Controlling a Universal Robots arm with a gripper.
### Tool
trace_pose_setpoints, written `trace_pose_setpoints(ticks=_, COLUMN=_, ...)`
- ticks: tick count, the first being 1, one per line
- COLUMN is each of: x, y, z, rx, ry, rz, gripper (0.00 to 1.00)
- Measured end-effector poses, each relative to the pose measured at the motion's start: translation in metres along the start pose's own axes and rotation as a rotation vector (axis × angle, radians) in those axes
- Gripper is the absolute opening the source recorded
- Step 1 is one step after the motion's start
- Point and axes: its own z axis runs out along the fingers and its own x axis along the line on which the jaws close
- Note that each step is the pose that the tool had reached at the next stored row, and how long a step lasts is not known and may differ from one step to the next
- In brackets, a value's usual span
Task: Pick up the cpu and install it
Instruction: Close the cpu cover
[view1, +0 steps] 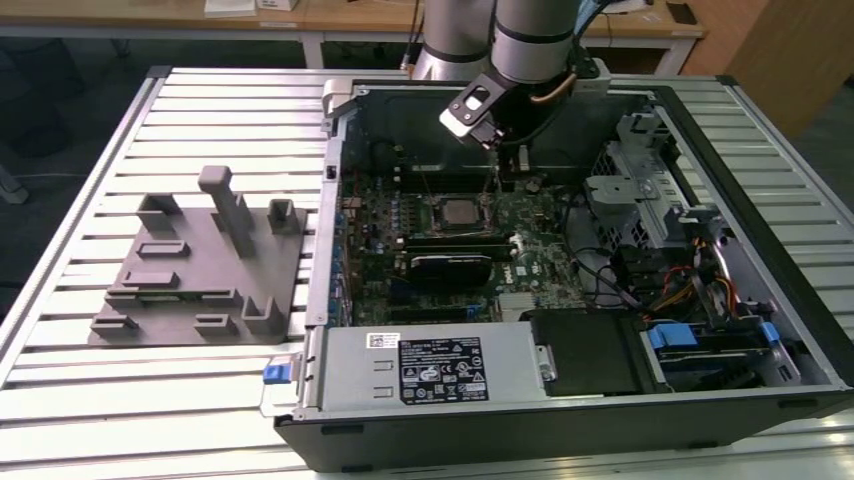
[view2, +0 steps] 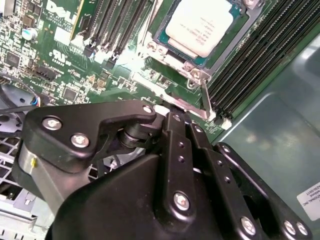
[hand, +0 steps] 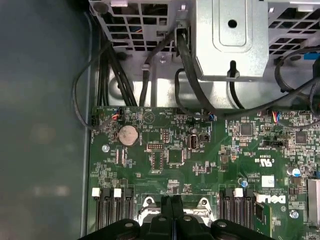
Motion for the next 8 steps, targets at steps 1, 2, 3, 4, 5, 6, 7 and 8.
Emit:
trace_pose_setpoints(ticks=1, x=0.0, y=0.0, z=0.0, rx=0.0007, ry=0.0001, rz=0.0, gripper=0.11)
trace_pose_setpoints(ticks=2, x=0.0, y=0.0001, z=0.0002, rx=0.01, ry=-0.0001, rz=0.0, gripper=0.11)
trace_pose_setpoints(ticks=3, x=0.0, y=0.0002, z=0.0004, rx=0.0277, ry=-0.0002, rz=0.0, gripper=0.11)
trace_pose_setpoints(ticks=4, x=0.0, y=0.0004, z=0.0006, rx=0.0427, ry=-0.0004, rz=0.0, gripper=0.11)
trace_pose_setpoints(ticks=5, x=0.0, y=0.0005, z=0.0007, rx=0.0577, ry=-0.0004, rz=0.0, gripper=0.11)
trace_pose_setpoints(ticks=6, x=0.0, y=0.0005, z=0.0007, rx=0.0593, ry=-0.0006, rz=0.0, gripper=0.11)
trace_pose_setpoints(ticks=7, x=0.0, y=0.0005, z=0.0006, rx=0.0599, ry=-0.0007, rz=0.0, gripper=0.11)
trace_pose_setpoints(ticks=8, x=0.0, y=0.0005, z=0.0007, rx=0.0603, ry=-0.0006, rz=0.0, gripper=0.11)
